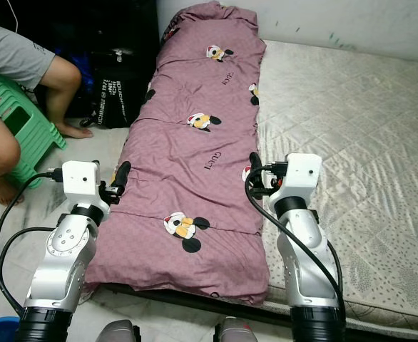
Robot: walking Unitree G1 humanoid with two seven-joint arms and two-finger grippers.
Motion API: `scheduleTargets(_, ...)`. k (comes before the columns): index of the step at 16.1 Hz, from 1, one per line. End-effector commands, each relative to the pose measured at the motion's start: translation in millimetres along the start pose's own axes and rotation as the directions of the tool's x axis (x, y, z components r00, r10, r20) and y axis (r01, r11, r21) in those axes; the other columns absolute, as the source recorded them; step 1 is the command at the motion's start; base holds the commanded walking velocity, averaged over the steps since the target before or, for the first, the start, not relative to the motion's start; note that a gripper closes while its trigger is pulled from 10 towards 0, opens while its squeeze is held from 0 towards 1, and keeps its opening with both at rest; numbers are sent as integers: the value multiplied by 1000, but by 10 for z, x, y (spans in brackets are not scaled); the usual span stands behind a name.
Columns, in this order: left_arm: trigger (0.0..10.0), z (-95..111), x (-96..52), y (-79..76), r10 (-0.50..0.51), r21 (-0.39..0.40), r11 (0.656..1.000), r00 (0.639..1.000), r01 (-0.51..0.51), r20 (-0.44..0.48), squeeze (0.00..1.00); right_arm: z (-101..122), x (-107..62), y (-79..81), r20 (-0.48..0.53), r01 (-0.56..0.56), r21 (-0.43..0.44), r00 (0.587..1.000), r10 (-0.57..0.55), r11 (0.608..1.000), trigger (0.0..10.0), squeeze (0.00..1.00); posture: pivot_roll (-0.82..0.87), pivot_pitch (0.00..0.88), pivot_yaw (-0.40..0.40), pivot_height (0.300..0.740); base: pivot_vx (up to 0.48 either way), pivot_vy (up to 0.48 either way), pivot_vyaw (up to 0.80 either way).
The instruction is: Clean up the room
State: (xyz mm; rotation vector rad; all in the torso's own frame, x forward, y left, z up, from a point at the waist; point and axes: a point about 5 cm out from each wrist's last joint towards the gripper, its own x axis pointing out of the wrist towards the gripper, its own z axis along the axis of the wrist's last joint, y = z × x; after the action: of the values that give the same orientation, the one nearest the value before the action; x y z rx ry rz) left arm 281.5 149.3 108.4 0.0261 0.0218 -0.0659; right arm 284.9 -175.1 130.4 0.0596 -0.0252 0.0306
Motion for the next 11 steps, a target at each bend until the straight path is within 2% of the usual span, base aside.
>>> scheduleTargets(1,10000,-6,4,9,-4,4,1000,1000,4,-3,0,-1,11,1,2,-7,-4,1000,7,1000,10000,0,-57,63,-7,740,0,0,0)
scheduleTargets(4,10000,-11,2,5,-6,-3,1000,1000,6,-4,0,-5,19,9,0,-13,-7,1000,13,1000,10000,0,-56,63,-9,740,0,0,0)
scheduleTargets(6,10000,-11,-2,16,6,-40,999,1000,-6,-1,0,-8,18,11,0,-15,-9,1000,15,1000,10000,0,-55,62,-10,740,0,0,0)
scheduleTargets(7,10000,-11,-4,21,9,-19,1000,1000,-9,-2,0,-14,21,10,-1,-17,-11,1000,17,1000,10000,0,-53,62,-11,740,0,0,0)
scheduleTargets(11,10000,-17,-7,15,4,-30,1000,1000,-4,-5,0,-21,21,12,-4,-19,-15,1000,19,1000,10000,0,-54,66,-11,740,0,0,0)
